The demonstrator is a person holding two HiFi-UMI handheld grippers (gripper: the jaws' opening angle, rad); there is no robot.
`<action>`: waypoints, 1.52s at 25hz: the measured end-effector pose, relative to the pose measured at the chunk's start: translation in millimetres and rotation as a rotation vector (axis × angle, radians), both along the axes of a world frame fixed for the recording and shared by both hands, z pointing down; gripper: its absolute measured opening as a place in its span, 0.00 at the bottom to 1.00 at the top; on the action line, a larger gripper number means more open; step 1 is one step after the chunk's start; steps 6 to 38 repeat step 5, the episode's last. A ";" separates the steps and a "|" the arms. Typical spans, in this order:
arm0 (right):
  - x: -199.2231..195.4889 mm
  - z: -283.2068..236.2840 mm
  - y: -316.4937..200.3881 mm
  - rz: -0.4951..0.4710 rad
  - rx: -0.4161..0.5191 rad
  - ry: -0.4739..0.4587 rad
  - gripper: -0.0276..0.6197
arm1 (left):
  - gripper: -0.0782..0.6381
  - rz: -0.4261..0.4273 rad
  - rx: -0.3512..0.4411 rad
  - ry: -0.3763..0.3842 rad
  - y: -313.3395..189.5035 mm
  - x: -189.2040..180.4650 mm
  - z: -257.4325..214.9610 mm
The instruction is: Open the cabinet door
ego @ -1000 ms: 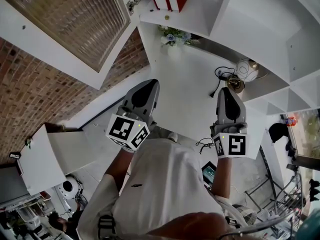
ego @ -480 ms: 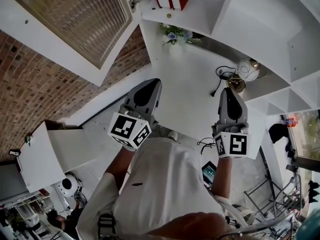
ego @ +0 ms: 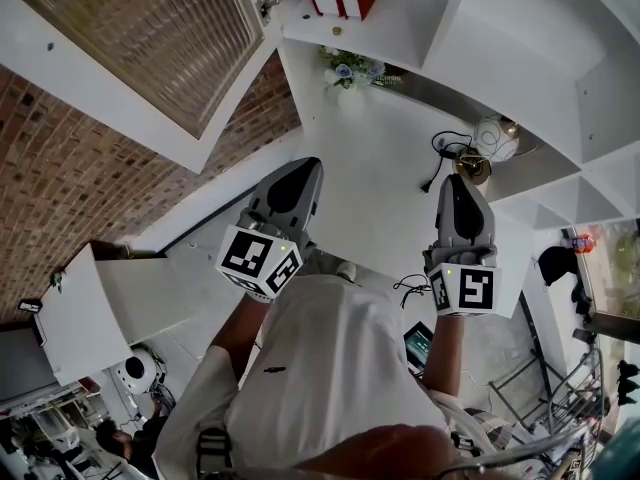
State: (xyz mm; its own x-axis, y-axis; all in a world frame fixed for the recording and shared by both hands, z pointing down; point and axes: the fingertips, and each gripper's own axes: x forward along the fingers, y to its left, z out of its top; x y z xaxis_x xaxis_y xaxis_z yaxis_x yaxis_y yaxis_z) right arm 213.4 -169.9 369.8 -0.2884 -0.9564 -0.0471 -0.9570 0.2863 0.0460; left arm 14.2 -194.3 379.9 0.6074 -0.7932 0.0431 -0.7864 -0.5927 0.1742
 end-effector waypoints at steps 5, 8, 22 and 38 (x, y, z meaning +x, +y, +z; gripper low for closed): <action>3.1 2.2 2.2 0.002 -0.002 -0.009 0.07 | 0.12 -0.009 -0.004 -0.003 2.0 -1.5 3.4; 3.1 2.2 2.2 0.002 -0.002 -0.009 0.07 | 0.12 -0.009 -0.004 -0.003 2.0 -1.5 3.4; 3.1 2.2 2.2 0.002 -0.002 -0.009 0.07 | 0.12 -0.009 -0.004 -0.003 2.0 -1.5 3.4; 3.1 2.2 2.2 0.002 -0.002 -0.009 0.07 | 0.12 -0.009 -0.004 -0.003 2.0 -1.5 3.4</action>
